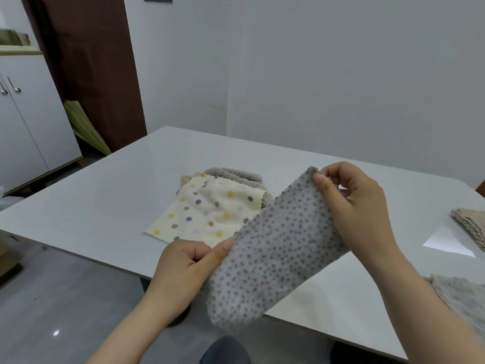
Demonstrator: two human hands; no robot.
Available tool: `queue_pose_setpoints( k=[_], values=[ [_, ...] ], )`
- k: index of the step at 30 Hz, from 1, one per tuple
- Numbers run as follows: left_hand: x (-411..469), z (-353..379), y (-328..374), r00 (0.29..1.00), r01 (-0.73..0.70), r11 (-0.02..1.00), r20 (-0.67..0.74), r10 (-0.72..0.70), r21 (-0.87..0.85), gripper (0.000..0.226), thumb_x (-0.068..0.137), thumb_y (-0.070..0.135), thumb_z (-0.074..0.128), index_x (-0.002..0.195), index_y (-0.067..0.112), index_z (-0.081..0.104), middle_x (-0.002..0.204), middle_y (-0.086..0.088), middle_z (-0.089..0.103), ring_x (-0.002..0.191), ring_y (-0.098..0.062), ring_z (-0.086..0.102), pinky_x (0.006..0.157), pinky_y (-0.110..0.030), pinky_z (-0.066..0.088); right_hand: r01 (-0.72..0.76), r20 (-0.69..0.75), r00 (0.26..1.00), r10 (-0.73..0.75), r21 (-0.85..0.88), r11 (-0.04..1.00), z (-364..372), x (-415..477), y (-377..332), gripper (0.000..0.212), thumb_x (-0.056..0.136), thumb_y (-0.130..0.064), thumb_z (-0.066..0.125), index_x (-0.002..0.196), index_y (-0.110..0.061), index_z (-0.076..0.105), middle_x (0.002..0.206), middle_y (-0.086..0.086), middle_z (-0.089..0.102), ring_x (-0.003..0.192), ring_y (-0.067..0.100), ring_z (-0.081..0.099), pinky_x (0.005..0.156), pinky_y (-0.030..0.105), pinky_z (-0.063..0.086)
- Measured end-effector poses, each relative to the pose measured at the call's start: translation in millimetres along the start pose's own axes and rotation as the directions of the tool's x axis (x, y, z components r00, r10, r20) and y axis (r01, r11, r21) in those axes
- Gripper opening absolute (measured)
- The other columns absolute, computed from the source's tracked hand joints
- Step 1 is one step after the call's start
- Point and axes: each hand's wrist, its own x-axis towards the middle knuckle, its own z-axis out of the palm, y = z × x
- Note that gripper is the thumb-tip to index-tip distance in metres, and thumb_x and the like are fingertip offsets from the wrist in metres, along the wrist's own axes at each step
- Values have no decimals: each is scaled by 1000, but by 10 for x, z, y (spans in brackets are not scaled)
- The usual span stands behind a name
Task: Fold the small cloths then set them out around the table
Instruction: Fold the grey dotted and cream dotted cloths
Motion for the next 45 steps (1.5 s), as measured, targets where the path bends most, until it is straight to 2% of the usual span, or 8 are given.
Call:
queue_pose_setpoints(
  k=[9, 12, 20, 23, 27, 34, 39, 45],
  values=[
    [39, -231, -137, 969, 63, 997, 239, -53, -37, 48, 55, 55, 77, 53, 10, 62, 58, -22, 53, 55, -21, 46, 54, -28, 37, -152, -23, 988, 152, -9, 988, -38, -127, 294, 13, 92, -25, 60, 81, -19, 62, 76, -8, 62, 65, 3, 51, 58, 4, 37],
    [22, -250, -151, 986, 47, 997, 162, -36, -69, 43, 65, 53, 75, 64, 10, 71, 69, -20, 67, 65, -35, 61, 65, -39, 50, -216, -32, 976, 216, 21, 976, -42, -230, 370, 14, 92, -26, 60, 80, -21, 62, 77, -6, 64, 68, 5, 53, 59, 6, 38],
    [0, -124, -193, 979, 156, 979, -110, -171, -133, 12, 76, 25, 73, 65, 19, 72, 60, -12, 68, 56, -12, 63, 53, -17, 51, -294, -76, 949, 306, 137, 946, 11, -488, 418, 17, 93, -27, 59, 78, -21, 61, 72, -2, 61, 70, 13, 53, 65, 25, 40],
    [-11, -125, -213, 973, 186, 971, -111, -203, -151, 4, 76, 18, 75, 78, 19, 72, 66, -30, 61, 61, -17, 62, 49, -16, 49, -285, -94, 949, 300, 146, 947, -17, -533, 407, 18, 93, -26, 59, 76, -21, 60, 71, 0, 60, 66, 9, 51, 64, 26, 40],
    [-30, -133, -239, 973, 218, 969, -54, -225, -117, 8, 79, 15, 73, 72, 11, 73, 61, -8, 71, 56, -6, 64, 52, -14, 50, -272, -98, 952, 289, 154, 950, -36, -575, 384, 19, 93, -26, 61, 74, -23, 60, 70, 8, 59, 64, 10, 50, 63, 28, 39],
    [-146, -66, -281, 946, 239, 933, -152, -286, -268, 4, 88, 15, 62, 90, 15, 65, 74, -8, 73, 67, -10, 67, 65, -27, 54, -307, -36, 946, 321, 212, 928, -22, -636, 343, 19, 94, -29, 58, 77, -22, 57, 68, 36, 53, 58, 19, 48, 64, 31, 39],
    [-163, 4, -289, 928, 111, 994, -360, -100, 10, 1, 92, 23, 56, 93, 24, 56, 75, -9, 68, 68, -34, 61, 66, -42, 50, -282, -34, 957, 289, 136, 950, 46, -635, 371, 17, 94, -28, 59, 77, -24, 57, 61, 18, 58, 57, 15, 49, 61, 27, 40],
    [-118, 8, -281, 926, 59, 961, -374, 47, 269, 7, 94, 23, 51, 101, 24, 52, 78, 5, 65, 63, -18, 60, 61, -23, 42, -294, -56, 952, 300, 94, 951, 27, -642, 400, 16, 88, -26, 66, 73, -23, 63, 65, -2, 59, 57, 7, 49, 53, 8, 38]
  ],
)
